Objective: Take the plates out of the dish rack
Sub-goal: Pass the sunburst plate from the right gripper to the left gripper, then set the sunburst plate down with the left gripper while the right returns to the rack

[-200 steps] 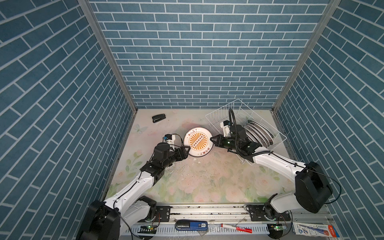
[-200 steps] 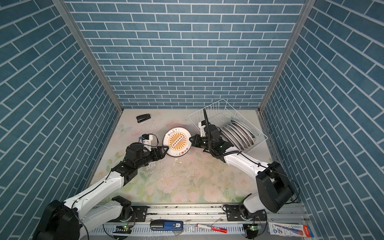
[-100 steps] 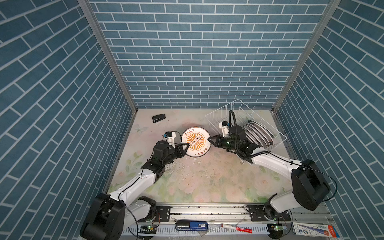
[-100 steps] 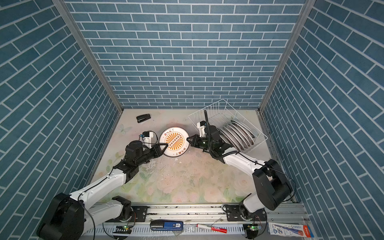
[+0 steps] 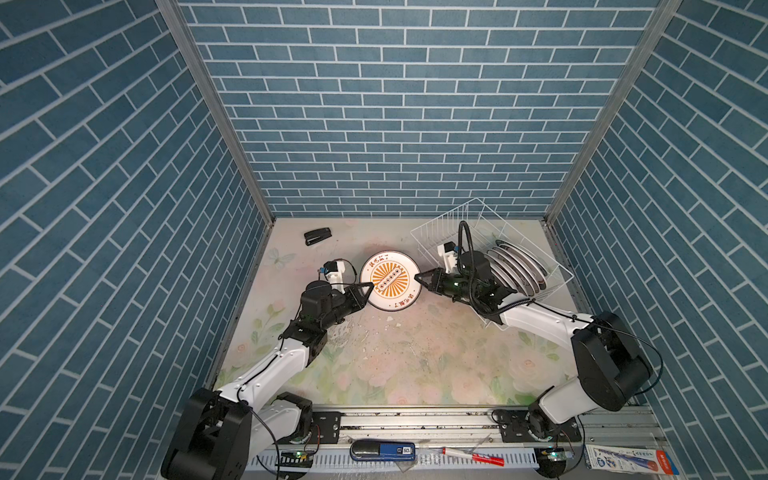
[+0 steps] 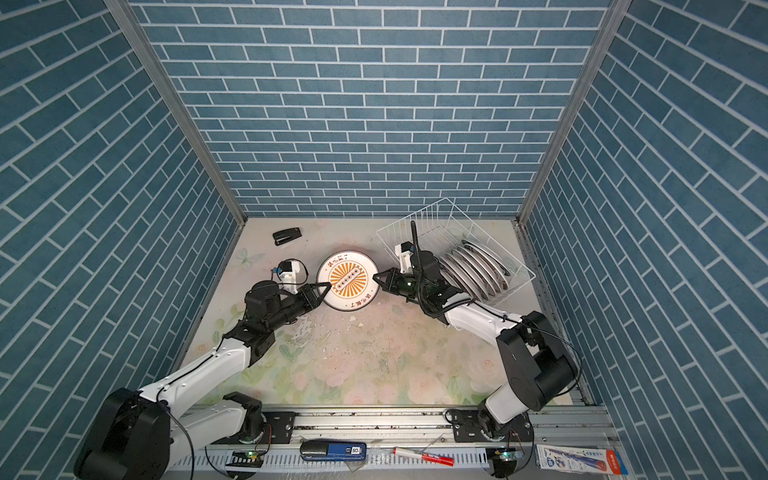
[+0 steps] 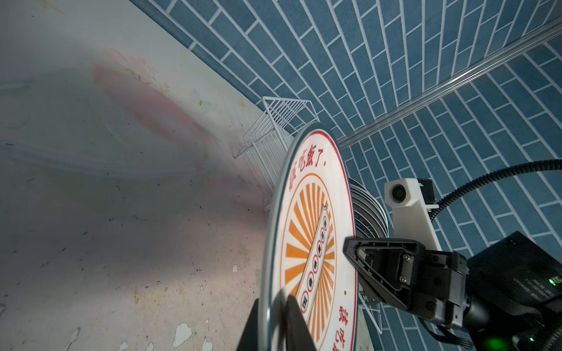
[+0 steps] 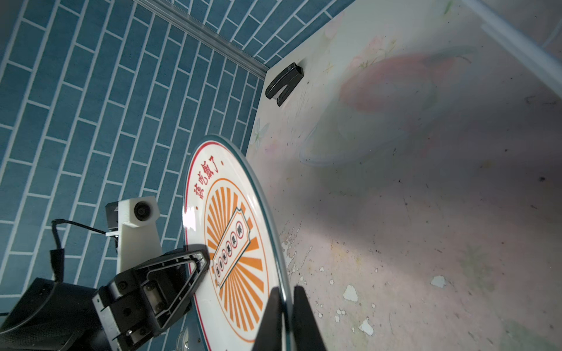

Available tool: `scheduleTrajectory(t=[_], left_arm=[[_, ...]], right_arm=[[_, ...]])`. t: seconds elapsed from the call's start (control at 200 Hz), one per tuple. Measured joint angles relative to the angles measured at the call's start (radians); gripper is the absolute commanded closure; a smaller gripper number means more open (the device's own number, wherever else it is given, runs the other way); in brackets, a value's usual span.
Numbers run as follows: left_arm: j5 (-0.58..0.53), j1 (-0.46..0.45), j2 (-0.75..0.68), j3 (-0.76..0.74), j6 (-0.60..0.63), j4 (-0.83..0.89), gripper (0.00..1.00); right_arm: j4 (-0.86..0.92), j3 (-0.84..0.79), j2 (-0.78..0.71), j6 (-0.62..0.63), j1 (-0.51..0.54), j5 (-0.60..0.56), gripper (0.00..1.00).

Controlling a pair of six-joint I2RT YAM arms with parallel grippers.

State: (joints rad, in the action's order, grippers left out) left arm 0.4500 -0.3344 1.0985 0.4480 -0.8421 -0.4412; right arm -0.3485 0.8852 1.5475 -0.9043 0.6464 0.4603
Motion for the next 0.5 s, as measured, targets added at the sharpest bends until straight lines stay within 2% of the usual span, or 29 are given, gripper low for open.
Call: scheduleTrajectory(t=[0.1, 0.185, 0.32, 0.5], left_arm=[[0.021, 0.006, -0.006, -0.006, 0.027, 0.011, 1.00], [0.043, 0.039, -0.029, -0.020, 0.042, 0.045, 1.00], [0.049, 0.134, -0.112, -0.033, 0.066, 0.158, 1.00], [0.013, 0.255, -0.227, -0.013, 0.129, 0.364, 1.00]], right_arm=[[0.011, 0.000, 0.011, 0.011, 0.010, 0.008, 0.49], [0.043, 0.003, 0.010, 0.039, 0.013, -0.002, 0.40], [0.164, 0.032, -0.011, 0.108, 0.016, -0.060, 0.35], [0.458, 0.159, -0.078, 0.263, 0.032, -0.242, 0.32]])
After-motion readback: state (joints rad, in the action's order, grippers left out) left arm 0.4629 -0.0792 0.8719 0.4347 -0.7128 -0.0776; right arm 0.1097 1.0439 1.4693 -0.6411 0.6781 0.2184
